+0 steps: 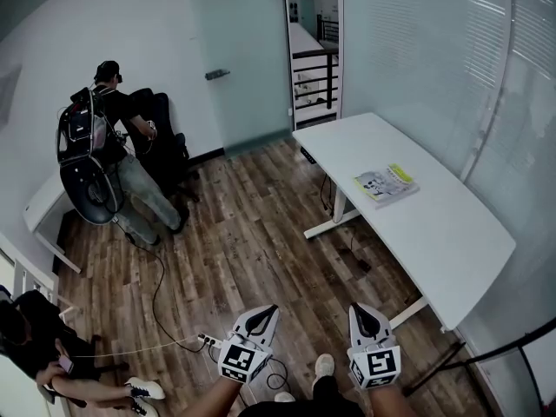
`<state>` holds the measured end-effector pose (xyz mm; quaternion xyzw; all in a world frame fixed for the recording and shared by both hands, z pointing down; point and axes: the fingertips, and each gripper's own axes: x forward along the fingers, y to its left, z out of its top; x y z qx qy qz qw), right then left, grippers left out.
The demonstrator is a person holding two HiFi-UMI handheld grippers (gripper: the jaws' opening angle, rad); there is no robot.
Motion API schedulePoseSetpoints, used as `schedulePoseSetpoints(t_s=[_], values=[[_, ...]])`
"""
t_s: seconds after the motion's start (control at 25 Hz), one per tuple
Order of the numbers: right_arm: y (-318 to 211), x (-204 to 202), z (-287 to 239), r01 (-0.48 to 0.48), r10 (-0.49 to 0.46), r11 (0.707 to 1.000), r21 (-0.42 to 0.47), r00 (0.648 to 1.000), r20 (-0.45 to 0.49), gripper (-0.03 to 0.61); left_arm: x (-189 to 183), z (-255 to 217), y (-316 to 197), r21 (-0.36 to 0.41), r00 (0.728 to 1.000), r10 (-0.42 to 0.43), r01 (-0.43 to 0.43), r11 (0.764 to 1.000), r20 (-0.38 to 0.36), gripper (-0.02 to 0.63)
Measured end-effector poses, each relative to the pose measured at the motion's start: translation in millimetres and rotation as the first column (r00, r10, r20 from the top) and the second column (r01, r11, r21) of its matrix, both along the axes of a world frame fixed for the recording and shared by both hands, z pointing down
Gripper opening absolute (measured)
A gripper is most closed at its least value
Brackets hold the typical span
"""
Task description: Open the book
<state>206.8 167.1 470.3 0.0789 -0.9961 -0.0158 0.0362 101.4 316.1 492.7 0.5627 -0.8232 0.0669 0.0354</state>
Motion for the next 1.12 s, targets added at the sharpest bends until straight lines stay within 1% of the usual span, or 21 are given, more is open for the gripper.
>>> schedulePoseSetpoints(t_s=[0.24, 0.52, 0.76, 0.96, 1.12], values=[[-33, -24, 1, 0.006, -0.006, 1.0, 0.01, 1.0, -0.012, 0.005, -14, 0, -40, 0.002, 1.0, 0.015, -0.015, 1.0, -0.012, 0.015], [-89, -55, 9, 0.0, 0.0, 1.0, -0.024, 1.0, -0.009, 0.005, -34, 13, -100, -0.018, 0.999, 0.042, -0.043, 0.999, -0.024, 0.015], [-123, -70, 8, 0.007, -0.007, 1.0, -0.023, 1.0, -0.006, 0.005, -48, 6, -139, -0.012, 0.999, 0.045, -0.045, 0.999, -0.012, 0.015], [-181, -98, 13, 0.026, -0.027, 0.999, -0.039, 0.999, -0.028, 0.005, -78, 7, -192, -0.025, 0.999, 0.019, -0.02, 0.999, -0.025, 0.014], [-181, -91, 16, 0.032, -0.033, 0.999, -0.025, 0.999, -0.02, 0.005, -71, 5, -190, -0.015, 1.0, 0.014, -0.014, 1.0, -0.014, 0.015]])
